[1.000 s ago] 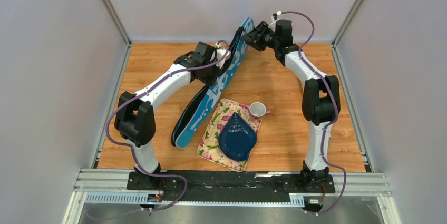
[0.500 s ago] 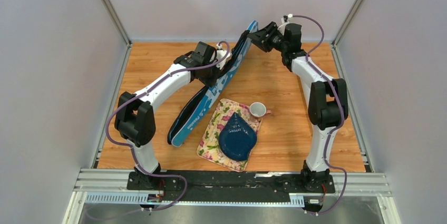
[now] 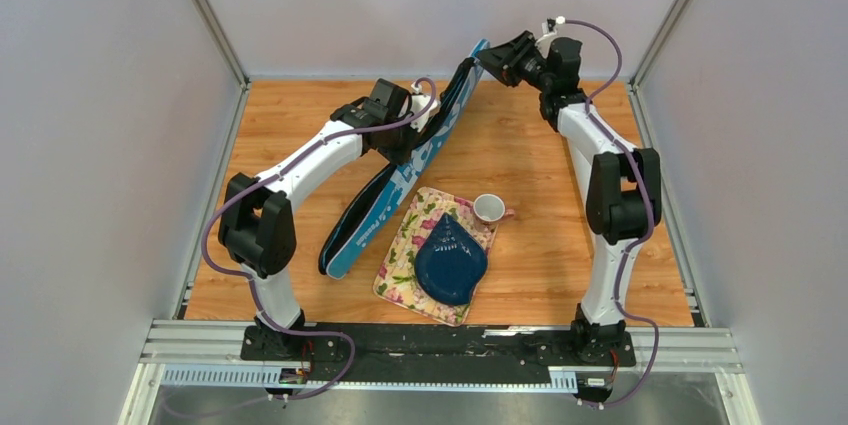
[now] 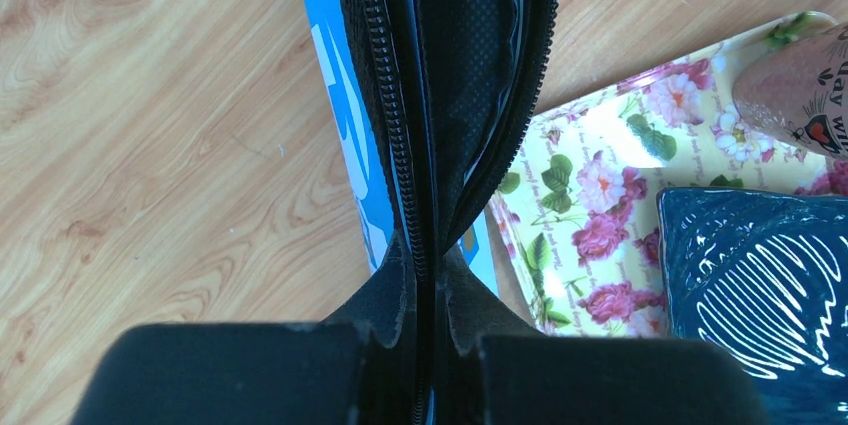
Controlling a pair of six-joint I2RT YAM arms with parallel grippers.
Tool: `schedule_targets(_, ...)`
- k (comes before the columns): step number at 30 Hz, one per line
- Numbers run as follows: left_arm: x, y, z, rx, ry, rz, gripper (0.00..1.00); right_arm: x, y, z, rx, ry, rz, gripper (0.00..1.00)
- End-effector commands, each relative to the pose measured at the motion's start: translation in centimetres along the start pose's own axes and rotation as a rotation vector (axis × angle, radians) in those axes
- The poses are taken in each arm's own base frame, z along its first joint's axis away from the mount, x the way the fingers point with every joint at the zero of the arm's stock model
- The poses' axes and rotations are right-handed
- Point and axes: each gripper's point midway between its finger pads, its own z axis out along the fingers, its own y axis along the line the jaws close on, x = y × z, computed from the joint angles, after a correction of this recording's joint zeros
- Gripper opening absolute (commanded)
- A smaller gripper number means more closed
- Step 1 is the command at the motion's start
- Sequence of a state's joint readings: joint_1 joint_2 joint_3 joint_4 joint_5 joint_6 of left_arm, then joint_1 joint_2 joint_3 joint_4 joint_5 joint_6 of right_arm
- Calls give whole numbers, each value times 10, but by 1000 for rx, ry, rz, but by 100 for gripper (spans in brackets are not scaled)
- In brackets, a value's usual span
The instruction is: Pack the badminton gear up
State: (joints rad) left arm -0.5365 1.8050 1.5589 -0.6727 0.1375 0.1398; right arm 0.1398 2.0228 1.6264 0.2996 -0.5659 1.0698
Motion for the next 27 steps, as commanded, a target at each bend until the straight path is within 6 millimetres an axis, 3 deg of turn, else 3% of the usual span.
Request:
schedule_targets(1,-31,-2,-11,8,-91,20,0,-9,16,8,-79,-2,-7,38)
schedule_targets(10,-34,-3,-12,14,-99,18,0,-3,2,9,-17,7,-24,46)
schedule_targets(27,-31,-3,-11,16,-89,15,0,1,-12,7,14,-1,-9,49)
